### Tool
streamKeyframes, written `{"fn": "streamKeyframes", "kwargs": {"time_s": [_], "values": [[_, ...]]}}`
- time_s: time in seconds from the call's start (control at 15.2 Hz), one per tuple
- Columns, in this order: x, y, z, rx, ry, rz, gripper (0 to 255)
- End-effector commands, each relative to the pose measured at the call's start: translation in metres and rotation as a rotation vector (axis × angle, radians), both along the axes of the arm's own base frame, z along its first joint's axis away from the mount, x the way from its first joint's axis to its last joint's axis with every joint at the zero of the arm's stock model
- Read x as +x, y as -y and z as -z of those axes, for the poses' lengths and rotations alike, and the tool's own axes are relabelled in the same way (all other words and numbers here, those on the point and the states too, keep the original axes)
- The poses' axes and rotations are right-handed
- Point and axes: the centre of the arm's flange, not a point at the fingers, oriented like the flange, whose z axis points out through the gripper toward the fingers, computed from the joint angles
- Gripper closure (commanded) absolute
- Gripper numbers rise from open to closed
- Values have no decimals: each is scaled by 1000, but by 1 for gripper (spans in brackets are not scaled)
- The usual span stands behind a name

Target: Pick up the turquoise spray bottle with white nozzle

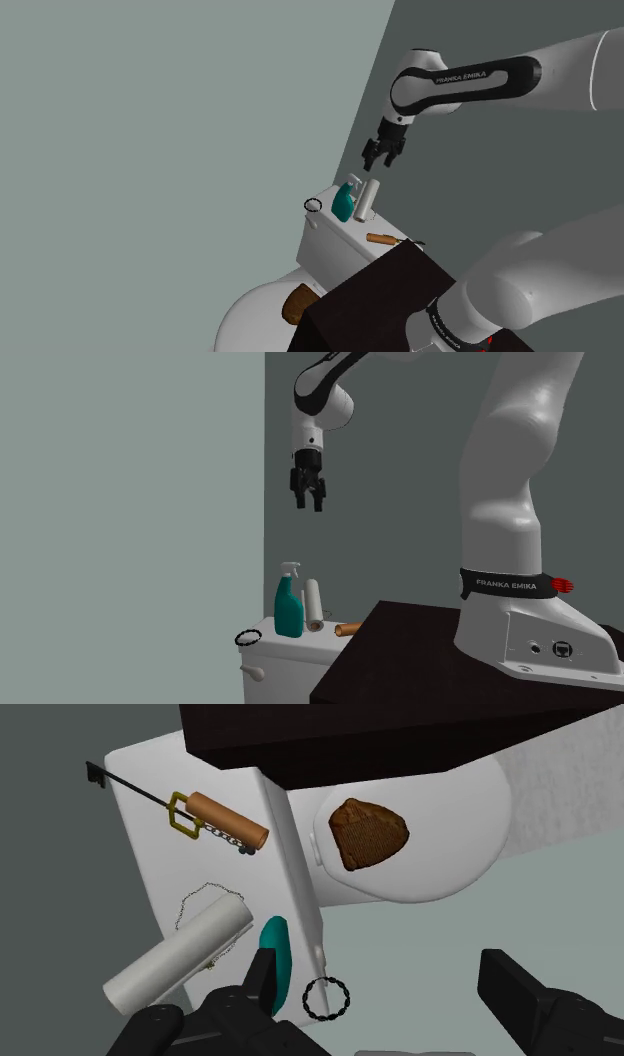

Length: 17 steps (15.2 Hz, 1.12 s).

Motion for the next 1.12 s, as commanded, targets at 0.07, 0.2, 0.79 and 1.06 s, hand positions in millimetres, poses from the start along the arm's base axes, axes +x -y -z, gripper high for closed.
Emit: {"fn": "streamKeyframes", "kwargs": {"time_s": [0.07, 0.2, 0.79, 1.06], "values": [[22, 18, 28, 1, 3, 6, 0], [37, 30, 46, 3, 4, 10, 0], [104, 85, 128, 9, 8, 29, 0], [123, 101, 157, 11, 9, 34, 0]]}}
